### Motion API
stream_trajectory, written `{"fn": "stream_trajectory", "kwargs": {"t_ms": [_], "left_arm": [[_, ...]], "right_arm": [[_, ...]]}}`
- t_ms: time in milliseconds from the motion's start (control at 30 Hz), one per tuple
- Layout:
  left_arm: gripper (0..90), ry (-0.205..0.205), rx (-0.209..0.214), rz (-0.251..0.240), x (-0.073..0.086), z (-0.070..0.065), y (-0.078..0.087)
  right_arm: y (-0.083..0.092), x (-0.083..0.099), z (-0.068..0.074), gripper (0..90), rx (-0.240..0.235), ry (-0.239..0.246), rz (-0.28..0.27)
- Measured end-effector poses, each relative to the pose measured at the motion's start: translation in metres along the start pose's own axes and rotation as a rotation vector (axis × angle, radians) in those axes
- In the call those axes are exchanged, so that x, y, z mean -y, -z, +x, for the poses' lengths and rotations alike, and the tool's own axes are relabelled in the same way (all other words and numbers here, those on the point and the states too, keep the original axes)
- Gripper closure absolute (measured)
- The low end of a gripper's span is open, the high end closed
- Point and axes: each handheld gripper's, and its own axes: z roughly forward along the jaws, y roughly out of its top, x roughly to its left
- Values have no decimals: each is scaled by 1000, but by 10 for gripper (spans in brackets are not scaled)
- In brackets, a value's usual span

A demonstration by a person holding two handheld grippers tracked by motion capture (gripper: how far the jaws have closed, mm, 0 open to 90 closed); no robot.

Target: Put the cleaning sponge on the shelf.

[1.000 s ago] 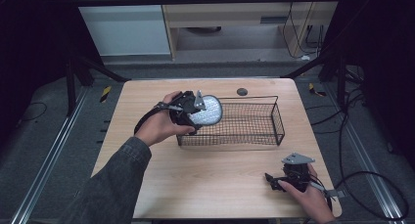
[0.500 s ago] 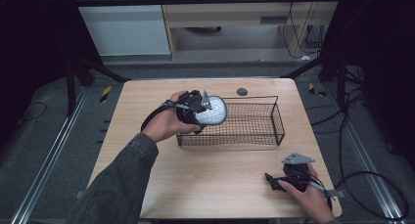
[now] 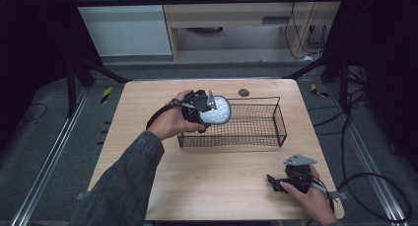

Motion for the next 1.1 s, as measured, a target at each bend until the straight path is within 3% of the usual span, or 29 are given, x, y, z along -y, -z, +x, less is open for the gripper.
{"fn": "stream_trajectory", "kwargs": {"t_ms": [267, 1100], "left_arm": [[147, -15, -4, 5, -5, -1, -5], [143, -7, 6, 15, -17, 5, -28]], "right_arm": [[0, -1, 0, 3, 1, -5, -1], [-1, -1, 0, 2, 1, -2, -2]]}}
